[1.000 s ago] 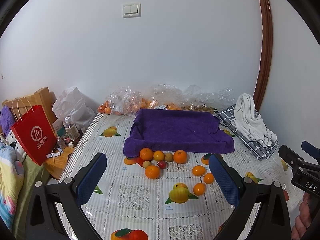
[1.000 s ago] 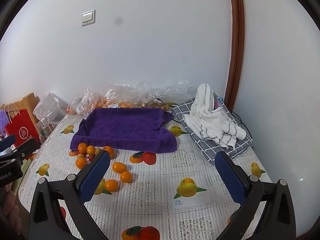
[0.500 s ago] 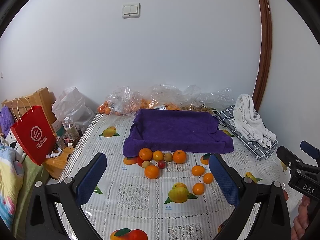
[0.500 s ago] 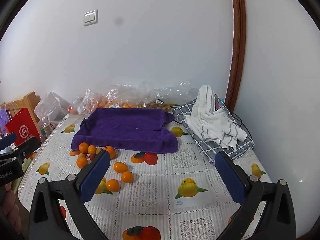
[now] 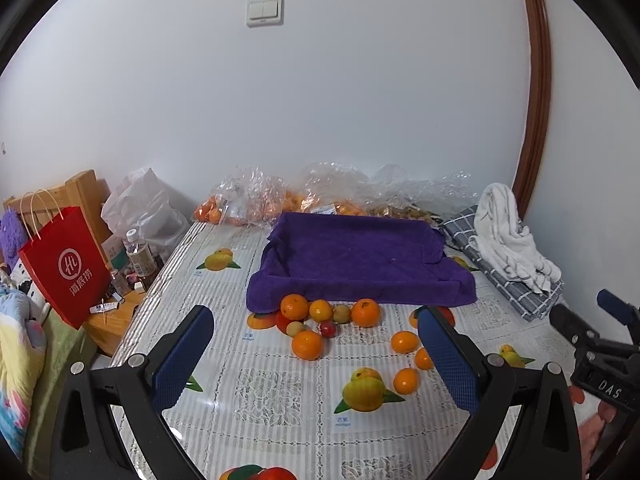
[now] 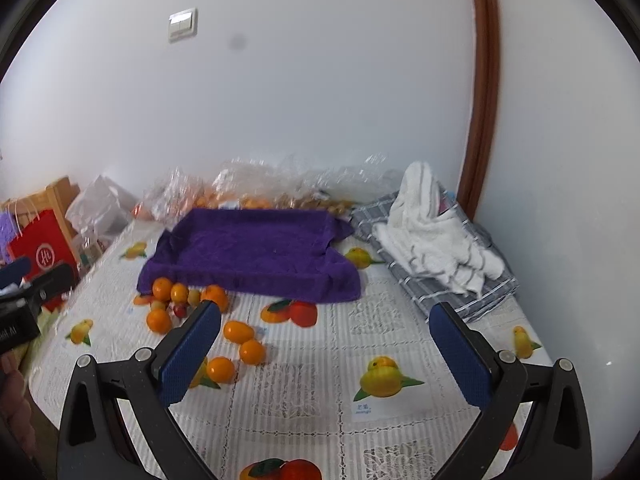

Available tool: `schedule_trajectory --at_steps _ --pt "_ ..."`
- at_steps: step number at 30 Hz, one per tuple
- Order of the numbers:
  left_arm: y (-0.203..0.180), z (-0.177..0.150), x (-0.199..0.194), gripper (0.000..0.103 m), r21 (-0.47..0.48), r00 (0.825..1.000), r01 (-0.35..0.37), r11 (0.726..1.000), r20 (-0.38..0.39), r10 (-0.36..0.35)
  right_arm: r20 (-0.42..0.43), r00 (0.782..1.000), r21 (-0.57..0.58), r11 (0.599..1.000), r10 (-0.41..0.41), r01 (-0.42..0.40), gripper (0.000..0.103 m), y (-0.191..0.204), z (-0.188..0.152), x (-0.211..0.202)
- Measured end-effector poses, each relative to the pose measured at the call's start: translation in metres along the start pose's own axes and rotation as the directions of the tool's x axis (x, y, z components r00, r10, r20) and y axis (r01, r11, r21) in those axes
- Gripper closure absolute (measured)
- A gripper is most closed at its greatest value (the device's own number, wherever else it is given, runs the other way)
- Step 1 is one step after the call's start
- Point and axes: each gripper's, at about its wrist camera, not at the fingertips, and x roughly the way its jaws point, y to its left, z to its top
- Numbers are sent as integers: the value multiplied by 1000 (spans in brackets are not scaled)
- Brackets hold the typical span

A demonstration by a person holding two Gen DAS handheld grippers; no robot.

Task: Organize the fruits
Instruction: 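Grasp a small orange with the right gripper while the left gripper grasps a large orange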

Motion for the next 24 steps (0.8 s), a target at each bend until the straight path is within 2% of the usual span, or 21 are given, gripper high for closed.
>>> schedule_trajectory --at_steps 4,8,12,15,21,24 --pt "9 -8 23 0 9 999 -18 1000 -35 19 -70 997 -16 1000 24 -26 8 7 -13 34" --pt "25 -20 52 1 13 995 -17 1000 -95 19 -157 986 -30 997 60 -66 16 20 -31 73" --pt "32 -28 73 1 30 988 -19 999 -152 23 -200 976 -64 992 92 -107 35 38 -48 104" --pt "46 -37 89 8 20 981 -23 1000 -192 26 -216 970 -55 990 114 -128 36 48 -56 119" --pt "61 -54 106 8 27 969 -23 999 -246 29 -260 949 -1 983 178 -185 40 60 -60 143" --pt "63 -58 115 8 16 962 -7 1000 -274 11 -289 939 20 981 188 -190 47 62 -60 154"
